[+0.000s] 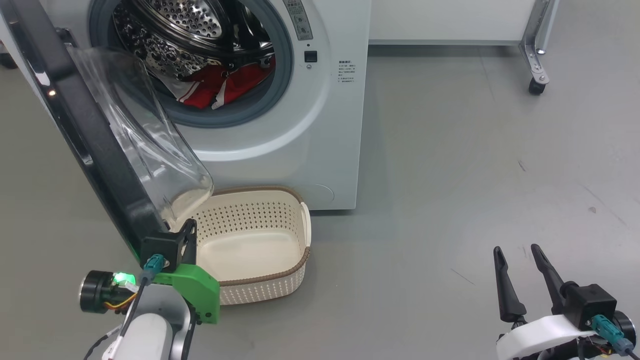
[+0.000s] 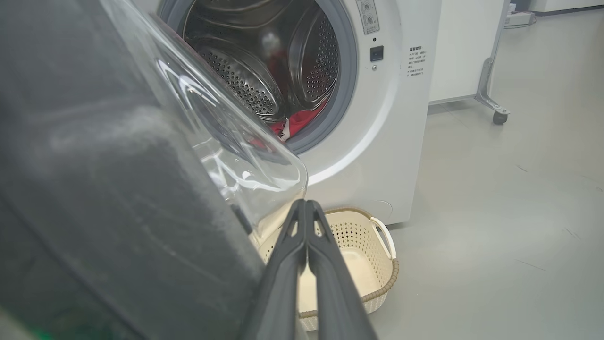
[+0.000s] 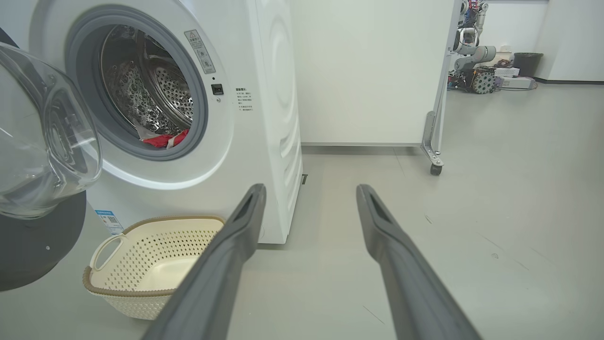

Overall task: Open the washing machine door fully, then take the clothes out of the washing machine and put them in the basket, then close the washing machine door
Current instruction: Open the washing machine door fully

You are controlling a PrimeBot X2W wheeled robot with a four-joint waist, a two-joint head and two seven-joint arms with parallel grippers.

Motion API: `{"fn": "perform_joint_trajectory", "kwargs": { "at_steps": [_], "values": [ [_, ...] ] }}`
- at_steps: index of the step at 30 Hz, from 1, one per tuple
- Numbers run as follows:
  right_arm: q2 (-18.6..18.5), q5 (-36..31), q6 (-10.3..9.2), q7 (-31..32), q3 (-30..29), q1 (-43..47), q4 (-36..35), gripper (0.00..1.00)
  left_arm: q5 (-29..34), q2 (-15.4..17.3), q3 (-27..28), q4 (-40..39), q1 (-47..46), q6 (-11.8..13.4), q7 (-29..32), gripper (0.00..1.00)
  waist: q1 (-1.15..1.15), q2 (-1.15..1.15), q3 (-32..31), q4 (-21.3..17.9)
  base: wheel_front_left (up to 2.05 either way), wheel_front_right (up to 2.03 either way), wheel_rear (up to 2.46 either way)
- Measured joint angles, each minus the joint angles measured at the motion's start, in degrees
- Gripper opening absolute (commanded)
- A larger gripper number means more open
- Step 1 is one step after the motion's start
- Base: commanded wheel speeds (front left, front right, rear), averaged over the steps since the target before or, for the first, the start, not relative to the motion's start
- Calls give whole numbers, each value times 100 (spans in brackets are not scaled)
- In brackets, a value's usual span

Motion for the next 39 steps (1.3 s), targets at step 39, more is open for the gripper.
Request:
{"fn": "perform_joint_trajectory", "kwargs": {
  "at_steps": [39],
  "values": [
    [100, -209, 200, 0, -230, 112, -1, 100, -382, -69, 536, 435, -171, 142, -460, 0, 0, 0, 177, 1212, 0, 0, 0]
  ]
}}
